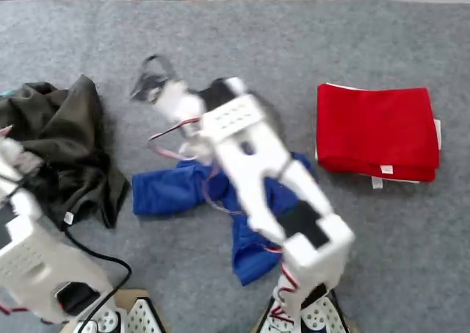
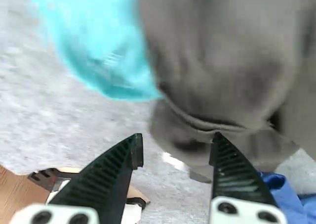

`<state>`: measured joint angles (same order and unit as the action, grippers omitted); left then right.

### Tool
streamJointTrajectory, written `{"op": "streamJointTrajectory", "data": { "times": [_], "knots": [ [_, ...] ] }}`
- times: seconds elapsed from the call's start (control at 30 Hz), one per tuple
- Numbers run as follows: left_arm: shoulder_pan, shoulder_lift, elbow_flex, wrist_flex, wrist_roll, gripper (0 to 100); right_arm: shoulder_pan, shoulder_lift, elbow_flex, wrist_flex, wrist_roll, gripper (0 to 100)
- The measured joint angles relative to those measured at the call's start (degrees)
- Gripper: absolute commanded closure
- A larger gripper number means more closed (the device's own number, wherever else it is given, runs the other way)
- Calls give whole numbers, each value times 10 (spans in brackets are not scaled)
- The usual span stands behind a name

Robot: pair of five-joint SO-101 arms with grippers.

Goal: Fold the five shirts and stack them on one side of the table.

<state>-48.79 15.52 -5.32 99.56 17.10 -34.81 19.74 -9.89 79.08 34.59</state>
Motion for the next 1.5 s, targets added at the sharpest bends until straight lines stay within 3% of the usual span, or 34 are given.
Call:
{"op": "streamJointTrajectory", "data": {
  "times": [0.2,0.4,0.53,0.73,0.97,1.23,1.5],
  "knots": [
    [-96,-36,0,0,-46,762,-81,178,-147,5,0,775],
    [-157,-39,0,3,-77,762,-117,325,-318,78,1,909],
    [-175,-39,0,3,-97,762,-114,397,-440,133,1,982],
    [-178,-39,0,3,-109,762,-115,466,-594,208,-2,984],
    [-184,-39,0,3,-125,762,-63,465,-749,216,-48,984],
    [-199,-39,0,3,-126,762,18,382,-762,218,-115,985],
    [-91,-39,0,3,-126,762,89,177,-763,219,-138,985]
  ]
}}
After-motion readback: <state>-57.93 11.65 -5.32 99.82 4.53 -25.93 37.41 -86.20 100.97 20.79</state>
